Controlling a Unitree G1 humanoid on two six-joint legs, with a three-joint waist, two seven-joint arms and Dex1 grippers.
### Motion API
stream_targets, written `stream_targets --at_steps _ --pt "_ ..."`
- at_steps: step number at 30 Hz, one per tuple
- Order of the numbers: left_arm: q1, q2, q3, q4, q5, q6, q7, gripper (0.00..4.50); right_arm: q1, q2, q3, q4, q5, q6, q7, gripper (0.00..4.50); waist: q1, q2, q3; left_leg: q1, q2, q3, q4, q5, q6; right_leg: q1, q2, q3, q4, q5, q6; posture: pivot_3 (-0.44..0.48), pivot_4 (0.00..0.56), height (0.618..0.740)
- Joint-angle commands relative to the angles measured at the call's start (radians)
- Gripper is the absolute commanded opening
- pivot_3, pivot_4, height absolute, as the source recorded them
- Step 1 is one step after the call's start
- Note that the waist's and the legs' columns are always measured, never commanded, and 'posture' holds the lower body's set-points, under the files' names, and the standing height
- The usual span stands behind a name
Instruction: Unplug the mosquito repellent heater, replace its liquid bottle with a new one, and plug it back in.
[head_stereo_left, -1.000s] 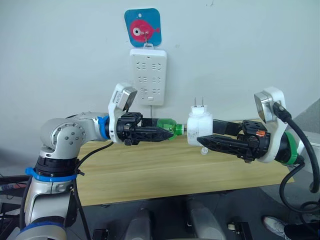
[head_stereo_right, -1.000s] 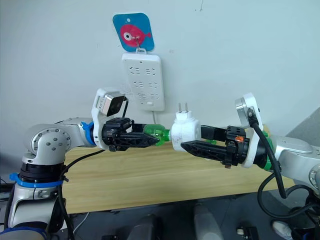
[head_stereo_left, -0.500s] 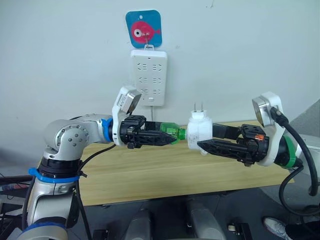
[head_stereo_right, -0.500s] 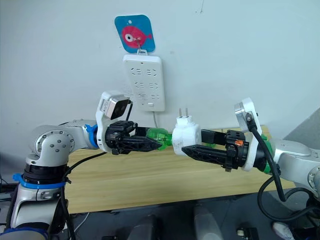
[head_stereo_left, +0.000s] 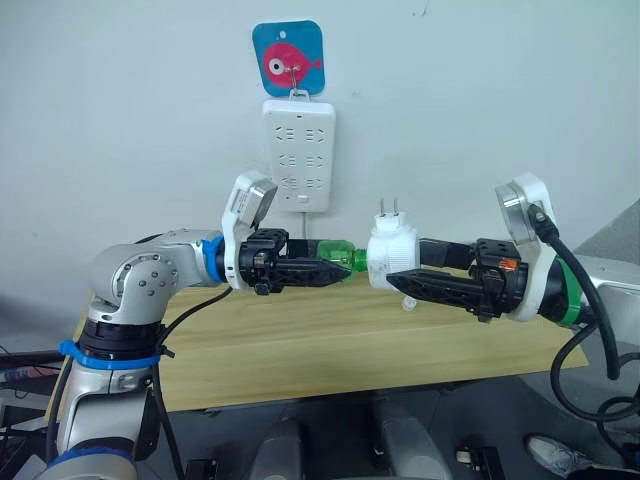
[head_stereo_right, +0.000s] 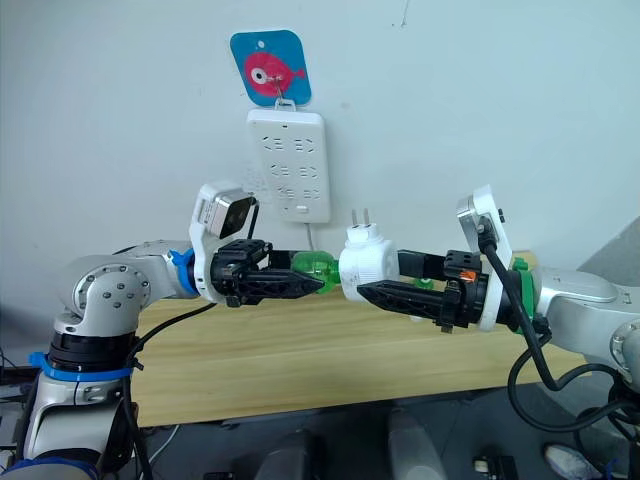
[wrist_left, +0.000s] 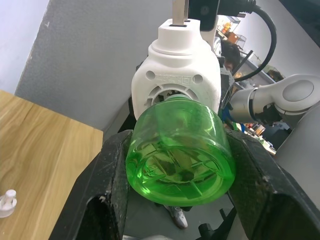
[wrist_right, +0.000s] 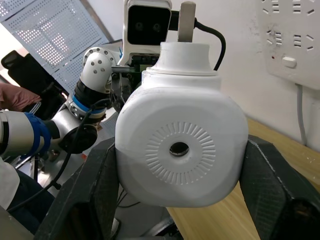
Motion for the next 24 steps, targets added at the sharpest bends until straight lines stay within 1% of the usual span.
stream_targets --at_steps 1,5,9,18,22,24 --pt "-0.018 -0.028 -0.039 -0.063 -0.020 -0.016 -0.024 2.35 0.008 -0.015 0.009 -0.029 0.071 0.008 0.018 2.95 0.000 0.000 0.000 0.000 0.000 0.000 0.000 0.000 0.000 0.000 0.000 0.000 0.000 0.000 0.000 -0.186 0.164 0.730" --pt "-0.026 -0.035 -0.038 -0.054 -0.019 -0.020 -0.019 2.35 0.024 -0.051 -0.006 -0.034 0.125 0.016 0.058 2.95 0.000 0.000 0.000 0.000 0.000 0.000 0.000 0.000 0.000 0.000 0.000 0.000 0.000 0.000 0.000 -0.186 0.164 0.730" --pt "-0.029 -0.043 -0.048 -0.056 -0.014 -0.022 -0.024 2.35 0.019 -0.063 -0.001 -0.041 0.119 0.009 0.071 2.95 -0.001 0.000 0.000 0.001 0.000 0.000 0.000 0.000 0.000 0.001 0.001 0.000 0.000 0.000 0.000 -0.186 0.164 0.730" --pt "-0.033 -0.056 -0.059 -0.058 -0.011 -0.030 -0.022 2.35 -0.021 -0.070 0.033 -0.033 0.113 0.007 0.024 2.95 0.000 0.000 0.000 0.002 0.000 0.000 0.000 0.000 0.000 0.002 0.002 0.000 0.000 0.000 0.000 -0.197 0.164 0.730" --pt "-0.030 -0.071 -0.061 -0.064 -0.011 -0.032 -0.013 2.35 -0.038 -0.090 0.055 -0.008 0.182 0.015 -0.017 2.95 0.000 0.000 0.000 0.003 0.000 0.000 0.000 0.000 0.000 0.002 0.002 0.000 0.000 0.000 0.000 -0.196 0.164 0.730" --pt "-0.026 -0.078 -0.061 -0.063 -0.005 -0.038 -0.009 2.35 -0.043 -0.099 0.055 0.000 0.191 0.015 -0.028 3.69 0.000 0.000 0.000 0.003 0.000 0.000 0.000 0.000 0.000 0.002 0.002 0.000 -0.001 0.000 0.000 -0.196 0.163 0.730"
